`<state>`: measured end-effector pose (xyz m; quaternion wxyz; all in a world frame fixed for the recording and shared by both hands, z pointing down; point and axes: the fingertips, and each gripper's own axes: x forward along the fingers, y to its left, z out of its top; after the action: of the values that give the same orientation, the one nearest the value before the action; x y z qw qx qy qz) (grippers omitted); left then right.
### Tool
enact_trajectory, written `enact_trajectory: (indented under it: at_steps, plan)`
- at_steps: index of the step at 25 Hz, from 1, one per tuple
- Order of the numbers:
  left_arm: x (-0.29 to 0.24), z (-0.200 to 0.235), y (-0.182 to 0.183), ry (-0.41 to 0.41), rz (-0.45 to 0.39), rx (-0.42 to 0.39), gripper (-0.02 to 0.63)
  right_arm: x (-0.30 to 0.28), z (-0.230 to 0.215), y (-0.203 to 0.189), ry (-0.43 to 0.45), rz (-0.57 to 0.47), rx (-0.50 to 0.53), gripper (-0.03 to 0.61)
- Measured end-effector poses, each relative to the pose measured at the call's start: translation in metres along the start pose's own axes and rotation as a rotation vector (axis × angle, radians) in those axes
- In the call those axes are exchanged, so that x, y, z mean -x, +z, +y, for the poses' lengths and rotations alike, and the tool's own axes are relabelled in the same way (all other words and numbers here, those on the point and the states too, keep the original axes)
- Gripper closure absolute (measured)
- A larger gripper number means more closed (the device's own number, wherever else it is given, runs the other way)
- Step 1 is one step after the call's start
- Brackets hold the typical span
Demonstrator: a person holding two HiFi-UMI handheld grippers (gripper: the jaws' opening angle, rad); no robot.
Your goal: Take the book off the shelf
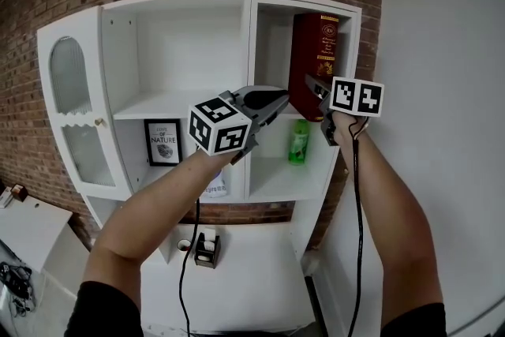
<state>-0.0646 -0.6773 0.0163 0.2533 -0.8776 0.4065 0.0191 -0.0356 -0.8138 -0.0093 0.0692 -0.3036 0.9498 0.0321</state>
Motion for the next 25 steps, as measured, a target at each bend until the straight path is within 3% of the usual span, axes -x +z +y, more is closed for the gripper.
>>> enact_trajectory:
  at_steps: [6, 13, 25]
  plan:
    - [0.010, -0.027, 0.019, -0.012, -0.009, 0.007, 0.606, 0.048, 0.008, 0.016, 0.004, -0.028, -0.013, 0.337]
    - [0.038, -0.057, 0.049, -0.068, -0.025, -0.049, 0.606, 0.101, 0.029, 0.017, -0.056, -0.036, 0.000, 0.339]
    - [0.156, -0.103, 0.058, -0.174, 0.018, -0.013, 0.606, 0.159, 0.141, -0.012, -0.155, -0.021, -0.011, 0.339]
